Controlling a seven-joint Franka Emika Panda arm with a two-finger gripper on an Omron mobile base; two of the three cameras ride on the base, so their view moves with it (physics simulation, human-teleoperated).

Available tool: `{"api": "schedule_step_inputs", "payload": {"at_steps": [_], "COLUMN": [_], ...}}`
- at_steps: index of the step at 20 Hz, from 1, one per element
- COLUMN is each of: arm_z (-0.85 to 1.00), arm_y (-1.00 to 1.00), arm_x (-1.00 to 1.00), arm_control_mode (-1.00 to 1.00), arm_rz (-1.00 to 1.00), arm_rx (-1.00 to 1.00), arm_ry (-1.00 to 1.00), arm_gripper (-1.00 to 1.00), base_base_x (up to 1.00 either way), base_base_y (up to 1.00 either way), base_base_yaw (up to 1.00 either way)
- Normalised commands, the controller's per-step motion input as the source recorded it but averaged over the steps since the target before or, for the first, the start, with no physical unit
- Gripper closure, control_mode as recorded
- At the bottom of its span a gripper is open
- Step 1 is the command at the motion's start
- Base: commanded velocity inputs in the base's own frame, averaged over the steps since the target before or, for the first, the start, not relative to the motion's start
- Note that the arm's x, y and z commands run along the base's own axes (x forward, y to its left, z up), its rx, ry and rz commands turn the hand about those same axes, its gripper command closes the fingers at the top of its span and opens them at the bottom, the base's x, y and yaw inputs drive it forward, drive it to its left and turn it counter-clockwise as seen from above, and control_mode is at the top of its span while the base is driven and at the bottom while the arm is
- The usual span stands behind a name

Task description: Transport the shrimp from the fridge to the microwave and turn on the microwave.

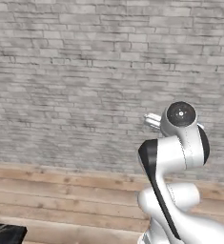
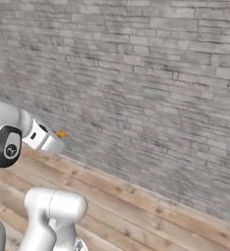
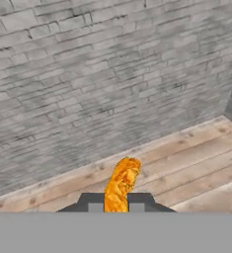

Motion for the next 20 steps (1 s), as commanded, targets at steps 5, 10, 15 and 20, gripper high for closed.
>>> {"api": "schedule_step_inputs", "payload": {"at_steps": [5,10,15,20], "arm_z": [0.00,0.00,0.00,0.00], "arm_y": [0.00,0.00,0.00,0.00], "arm_x": [0.00,0.00,0.00,0.00], "arm_control_mode": [1.00,1.00,1.00,1.00], "arm_rz": [0.00,0.00,0.00,0.00], "arm_rx": [0.00,0.00,0.00,0.00], "arm_ry": [0.00,0.00,0.00,0.00], "arm_gripper": [1.00,1.00,1.00,1.00], "base_base_x": [0.82,0.78,0.87,0.89], "base_base_y": [-0.01,-0.14,-0.03,-0.04], "base_base_yaw": [0.52,0.54,0.51,0.50]}}
